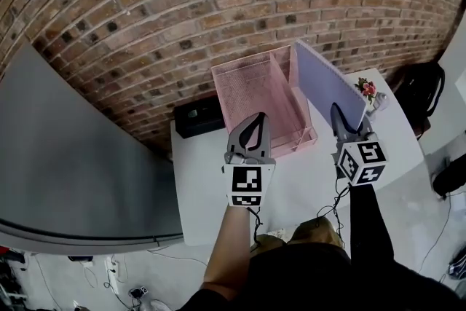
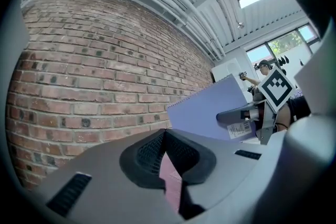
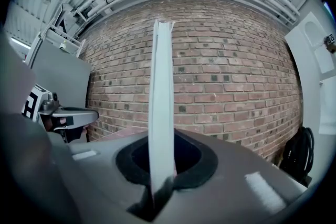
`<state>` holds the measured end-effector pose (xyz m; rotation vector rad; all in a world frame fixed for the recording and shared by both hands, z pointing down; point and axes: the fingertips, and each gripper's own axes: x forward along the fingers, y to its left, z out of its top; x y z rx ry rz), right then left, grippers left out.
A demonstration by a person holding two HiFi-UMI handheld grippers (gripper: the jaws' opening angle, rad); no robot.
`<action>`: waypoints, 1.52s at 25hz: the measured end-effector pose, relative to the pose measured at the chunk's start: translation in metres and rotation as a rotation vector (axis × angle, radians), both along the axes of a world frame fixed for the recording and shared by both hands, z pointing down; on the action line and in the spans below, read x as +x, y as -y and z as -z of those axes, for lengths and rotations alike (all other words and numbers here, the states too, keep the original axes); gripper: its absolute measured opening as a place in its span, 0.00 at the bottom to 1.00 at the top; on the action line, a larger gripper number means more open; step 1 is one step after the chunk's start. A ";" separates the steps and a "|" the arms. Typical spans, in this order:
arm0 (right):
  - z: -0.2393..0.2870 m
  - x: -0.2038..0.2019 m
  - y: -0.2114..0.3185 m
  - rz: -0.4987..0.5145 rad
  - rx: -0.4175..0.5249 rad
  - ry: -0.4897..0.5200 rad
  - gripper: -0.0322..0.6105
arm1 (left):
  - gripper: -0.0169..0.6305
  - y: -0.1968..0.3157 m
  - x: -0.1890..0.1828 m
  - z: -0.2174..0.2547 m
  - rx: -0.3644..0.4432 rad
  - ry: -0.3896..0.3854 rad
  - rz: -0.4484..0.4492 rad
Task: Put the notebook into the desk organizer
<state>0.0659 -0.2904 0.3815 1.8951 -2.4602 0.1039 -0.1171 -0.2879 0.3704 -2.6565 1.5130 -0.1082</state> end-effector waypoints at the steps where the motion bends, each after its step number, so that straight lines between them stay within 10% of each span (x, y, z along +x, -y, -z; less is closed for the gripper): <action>1: -0.004 0.000 0.002 0.002 -0.017 -0.003 0.10 | 0.04 0.000 0.000 -0.002 -0.003 0.000 0.001; 38: -0.140 0.004 0.079 0.075 -0.396 0.004 0.10 | 0.04 0.049 0.013 -0.023 -0.051 0.044 0.093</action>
